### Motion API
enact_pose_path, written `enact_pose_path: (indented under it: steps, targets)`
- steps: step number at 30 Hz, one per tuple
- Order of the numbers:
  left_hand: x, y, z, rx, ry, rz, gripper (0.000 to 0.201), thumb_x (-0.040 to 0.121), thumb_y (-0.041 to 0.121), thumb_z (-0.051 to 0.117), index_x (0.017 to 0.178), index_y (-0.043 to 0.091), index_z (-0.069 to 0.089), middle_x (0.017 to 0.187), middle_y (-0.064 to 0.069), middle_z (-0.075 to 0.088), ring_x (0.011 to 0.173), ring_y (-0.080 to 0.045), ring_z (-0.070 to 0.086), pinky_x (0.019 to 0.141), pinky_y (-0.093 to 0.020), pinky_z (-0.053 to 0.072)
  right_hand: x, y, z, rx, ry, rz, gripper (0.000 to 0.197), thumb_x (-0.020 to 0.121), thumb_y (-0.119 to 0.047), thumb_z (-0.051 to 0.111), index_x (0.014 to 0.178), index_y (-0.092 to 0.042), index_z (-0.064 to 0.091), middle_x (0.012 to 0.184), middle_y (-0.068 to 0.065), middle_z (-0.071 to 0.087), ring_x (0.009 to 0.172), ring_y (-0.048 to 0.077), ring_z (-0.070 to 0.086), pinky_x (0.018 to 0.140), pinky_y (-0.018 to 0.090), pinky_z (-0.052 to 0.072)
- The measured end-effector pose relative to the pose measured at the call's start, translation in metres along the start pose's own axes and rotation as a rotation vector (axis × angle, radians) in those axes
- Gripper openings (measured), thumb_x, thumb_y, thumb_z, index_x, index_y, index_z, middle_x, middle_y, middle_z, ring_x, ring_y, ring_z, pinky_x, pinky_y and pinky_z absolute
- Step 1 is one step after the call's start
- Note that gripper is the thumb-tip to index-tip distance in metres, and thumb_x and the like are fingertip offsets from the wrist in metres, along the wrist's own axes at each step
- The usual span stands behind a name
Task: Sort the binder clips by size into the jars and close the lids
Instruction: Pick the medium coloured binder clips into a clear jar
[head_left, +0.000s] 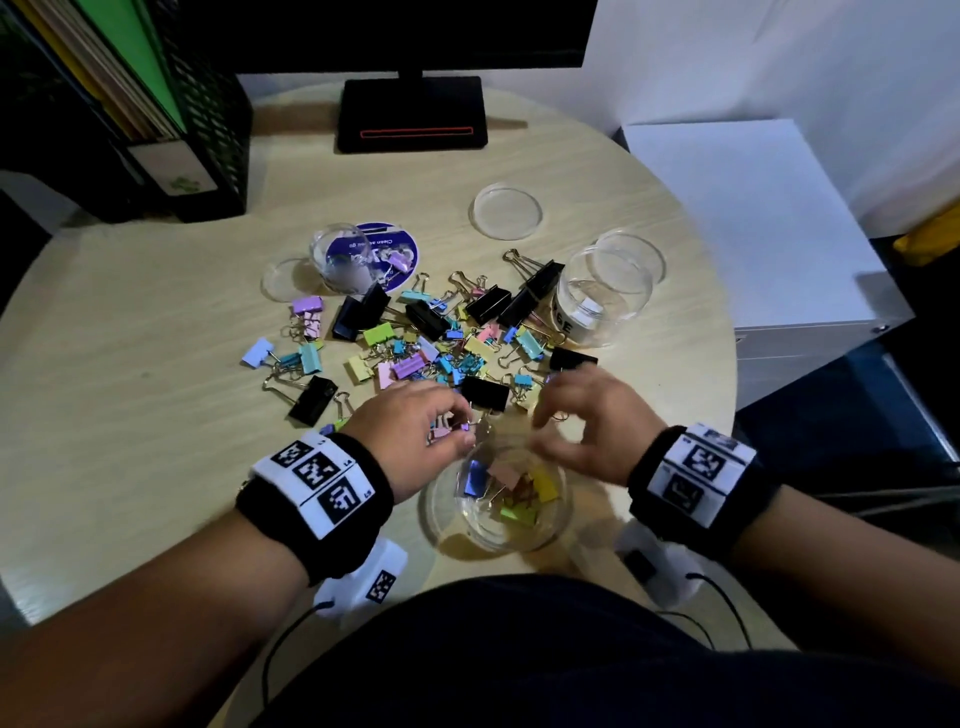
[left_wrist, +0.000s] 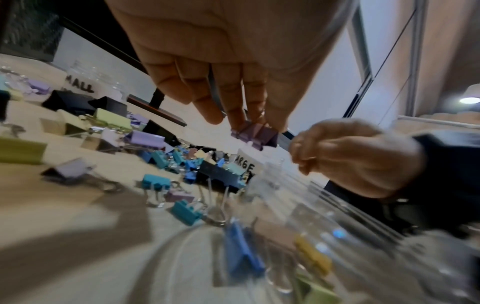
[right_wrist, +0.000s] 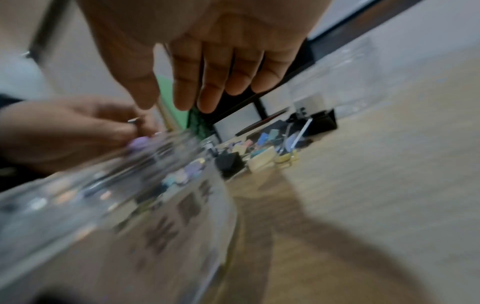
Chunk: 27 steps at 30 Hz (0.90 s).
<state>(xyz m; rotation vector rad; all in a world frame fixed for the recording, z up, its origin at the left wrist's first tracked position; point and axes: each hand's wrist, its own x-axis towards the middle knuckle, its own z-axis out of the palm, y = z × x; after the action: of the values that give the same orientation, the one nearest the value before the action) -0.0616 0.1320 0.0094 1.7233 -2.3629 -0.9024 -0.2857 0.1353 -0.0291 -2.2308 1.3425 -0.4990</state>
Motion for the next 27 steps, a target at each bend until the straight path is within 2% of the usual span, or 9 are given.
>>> enact_pose_path:
  steps: [2,5,7,10,14,17,21,24,27]
  targets:
    - [-0.005,0.007,0.000,-0.012,-0.017,0.041,0.018,0.085,0.039,0.060,0.101,0.031,0.062,0.105,0.017,0.055,0.102,-0.010,0.049,0.090,-0.031,0.044,0.009,0.012,-0.004,-0.040,0.035,0.154,0.019,0.078,-0.038,0.063,0.084,-0.022,0.069,0.091,-0.001,0.067,0.088,0.023,0.056,0.079,0.033,0.047]
    - [-0.009,0.018,0.006,0.045,-0.122,0.139,0.020,0.086,0.045,0.057,0.103,0.034,0.060,0.106,0.020,0.055,0.101,-0.004,0.046,0.093,-0.030,0.041,0.023,0.023,-0.004,-0.258,-0.120,0.278,0.021,0.083,-0.035,0.061,0.101,-0.027,0.068,0.108,-0.004,0.065,0.095,0.023,0.050,0.082,0.034,0.046]
    - [-0.009,0.024,0.012,0.141,-0.214,0.209,0.024,0.087,0.047,0.053,0.108,0.035,0.058,0.112,0.020,0.055,0.104,-0.004,0.043,0.098,-0.030,0.036,0.028,0.022,0.000,-0.341,-0.194,0.281,0.026,0.084,-0.037,0.058,0.107,-0.031,0.065,0.115,-0.008,0.063,0.100,0.021,0.047,0.083,0.032,0.043]
    - [-0.007,0.025,0.023,0.303,-0.298,0.268,0.031,0.089,0.048,0.049,0.117,0.035,0.054,0.119,0.018,0.053,0.112,-0.010,0.040,0.101,-0.032,0.031,0.036,0.015,0.005,-0.427,-0.257,0.252,0.031,0.083,-0.048,0.055,0.112,-0.039,0.061,0.120,-0.010,0.059,0.109,0.021,0.043,0.088,0.035,0.036]
    - [-0.005,0.021,0.028,0.313,-0.298,0.261,0.036,0.088,0.048,0.052,0.122,0.036,0.051,0.124,0.019,0.050,0.115,-0.009,0.037,0.102,-0.033,0.028,0.044,0.009,0.010,-0.501,-0.263,0.284,0.037,0.079,-0.060,0.053,0.109,-0.039,0.061,0.110,-0.008,0.062,0.110,0.023,0.043,0.090,0.039,0.036]
    - [-0.004,0.020,0.022,0.193,-0.221,0.218,0.032,0.089,0.046,0.050,0.119,0.037,0.052,0.123,0.020,0.048,0.115,-0.006,0.038,0.102,-0.029,0.030,0.046,0.008,0.013,-0.519,-0.247,0.285,0.036,0.077,-0.061,0.055,0.103,-0.037,0.062,0.105,-0.007,0.063,0.108,0.023,0.044,0.088,0.039,0.037]
    - [0.013,-0.002,0.006,0.122,-0.014,0.052,0.027,0.090,0.040,0.051,0.116,0.034,0.054,0.123,0.014,0.049,0.112,-0.010,0.044,0.102,-0.036,0.039,0.044,0.008,0.013,-0.522,-0.246,0.249,0.038,0.080,-0.054,0.057,0.114,-0.038,0.059,0.105,-0.006,0.061,0.104,0.021,0.045,0.089,0.037,0.036]
    - [0.033,-0.033,-0.008,0.279,0.022,-0.144,0.037,0.089,0.040,0.053,0.124,0.034,0.049,0.134,0.008,0.044,0.122,-0.018,0.041,0.105,-0.041,0.036,0.043,0.006,0.011,-0.540,-0.258,0.221,0.042,0.080,-0.049,0.059,0.121,-0.039,0.054,0.109,-0.007,0.062,0.107,0.021,0.045,0.090,0.037,0.036]
    - [0.049,-0.060,-0.017,0.421,-0.016,-0.254,0.050,0.084,0.040,0.059,0.131,0.034,0.044,0.137,0.004,0.043,0.125,-0.023,0.039,0.103,-0.042,0.035,0.044,0.005,0.008,-0.543,-0.277,0.214,0.036,0.081,-0.045,0.059,0.115,-0.035,0.059,0.109,-0.007,0.062,0.107,0.021,0.045,0.088,0.036,0.035]
